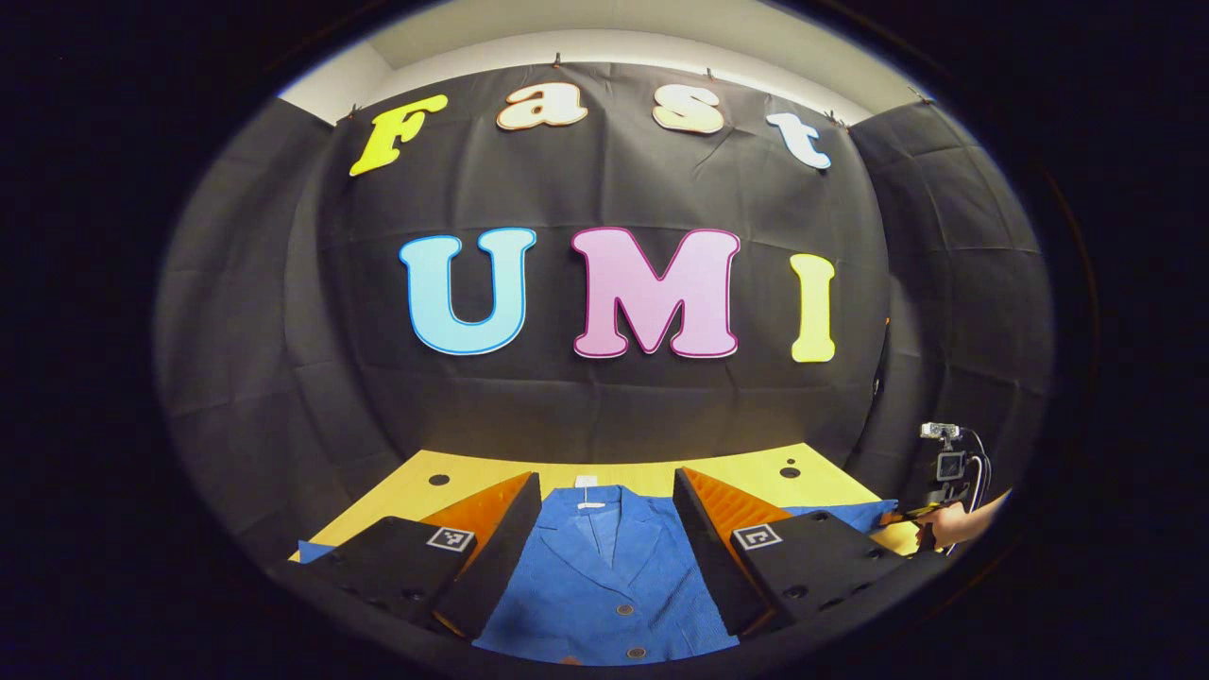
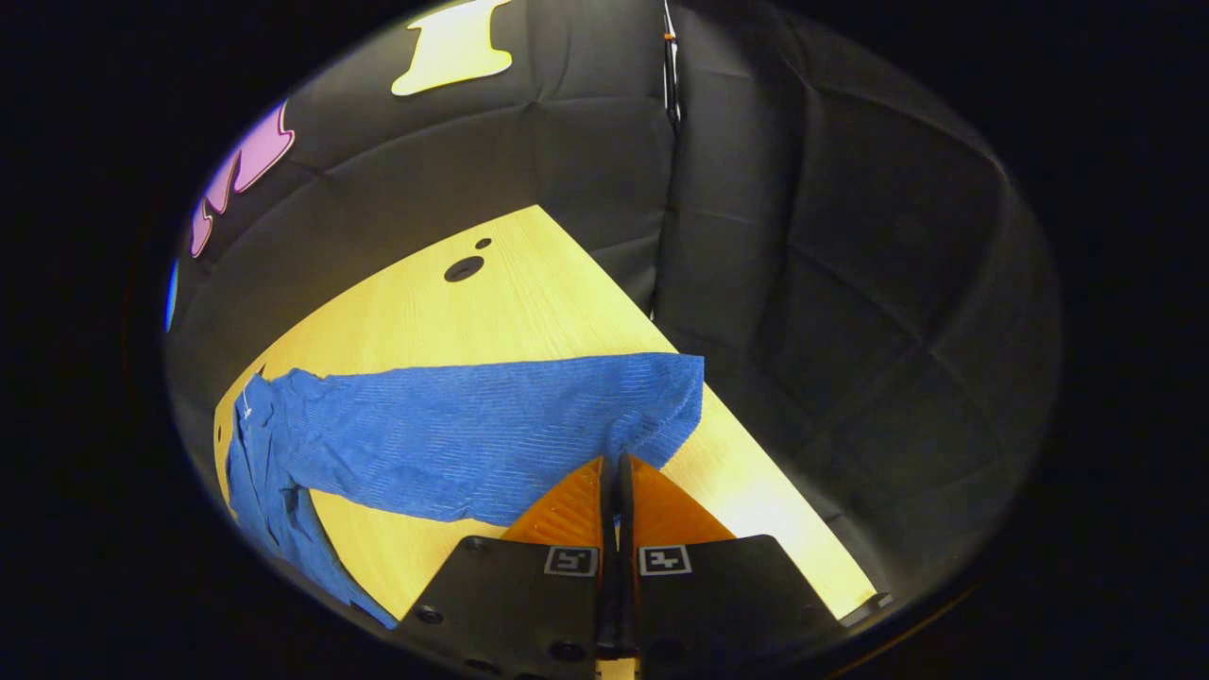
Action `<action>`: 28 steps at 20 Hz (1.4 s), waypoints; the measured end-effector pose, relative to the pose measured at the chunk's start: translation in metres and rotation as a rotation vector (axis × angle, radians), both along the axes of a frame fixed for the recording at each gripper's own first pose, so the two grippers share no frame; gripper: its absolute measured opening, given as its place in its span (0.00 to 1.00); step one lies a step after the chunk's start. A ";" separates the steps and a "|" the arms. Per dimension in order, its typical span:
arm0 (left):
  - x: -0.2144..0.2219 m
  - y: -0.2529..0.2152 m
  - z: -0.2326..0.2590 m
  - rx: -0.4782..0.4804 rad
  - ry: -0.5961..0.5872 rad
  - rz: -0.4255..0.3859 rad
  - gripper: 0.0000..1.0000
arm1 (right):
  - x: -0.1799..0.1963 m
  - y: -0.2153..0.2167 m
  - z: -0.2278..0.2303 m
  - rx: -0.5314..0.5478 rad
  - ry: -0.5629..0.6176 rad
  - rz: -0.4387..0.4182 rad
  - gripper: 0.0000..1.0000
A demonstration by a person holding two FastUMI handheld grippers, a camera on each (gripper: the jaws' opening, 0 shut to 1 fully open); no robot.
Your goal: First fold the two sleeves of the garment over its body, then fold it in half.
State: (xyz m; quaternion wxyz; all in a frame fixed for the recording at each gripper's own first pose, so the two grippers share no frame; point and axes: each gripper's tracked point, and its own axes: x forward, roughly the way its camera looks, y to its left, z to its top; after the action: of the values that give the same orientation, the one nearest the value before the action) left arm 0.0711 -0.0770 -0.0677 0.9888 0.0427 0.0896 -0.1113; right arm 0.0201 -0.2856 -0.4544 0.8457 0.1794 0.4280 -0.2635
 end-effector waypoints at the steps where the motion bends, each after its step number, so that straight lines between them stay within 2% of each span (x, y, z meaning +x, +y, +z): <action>1: -0.003 0.001 0.001 -0.002 -0.005 -0.002 0.82 | -0.001 0.001 0.006 -0.017 -0.004 0.005 0.00; 2: -0.005 0.002 0.003 -0.006 -0.008 -0.005 0.82 | -0.005 0.004 0.013 -0.032 -0.001 0.010 0.02; 6: -0.020 0.018 0.003 -0.041 -0.008 -0.006 0.81 | -0.007 0.031 0.058 -0.070 -0.056 0.035 0.00; 9: -0.034 0.036 0.002 -0.055 -0.014 -0.017 0.82 | 0.000 0.069 0.095 -0.112 -0.109 0.094 0.02; 10: -0.036 0.044 0.003 -0.053 -0.019 -0.017 0.82 | 0.005 0.085 0.107 -0.113 -0.128 0.107 0.00; 12: -0.040 0.067 0.004 -0.060 -0.033 -0.007 0.82 | 0.019 0.118 0.127 -0.100 -0.152 0.126 0.02; 17: -0.042 0.126 -0.011 -0.131 0.008 0.076 0.82 | 0.082 0.224 0.165 -0.079 -0.217 0.248 0.01; 21: -0.049 0.180 -0.021 -0.109 0.006 0.162 0.81 | 0.132 0.328 0.179 -0.036 -0.264 0.368 0.00; 25: -0.058 0.232 -0.034 -0.132 0.037 0.268 0.82 | 0.151 0.437 0.177 0.023 -0.276 0.509 0.01; 28: -0.071 0.264 -0.047 -0.136 0.059 0.347 0.82 | 0.159 0.516 0.157 0.085 -0.262 0.600 0.02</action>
State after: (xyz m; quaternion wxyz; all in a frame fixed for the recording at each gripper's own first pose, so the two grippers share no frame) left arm 0.0004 0.1872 -0.1142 0.9907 -0.0435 0.1171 0.0537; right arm 0.1792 0.2305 -0.2970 0.9252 0.1131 0.3600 0.0408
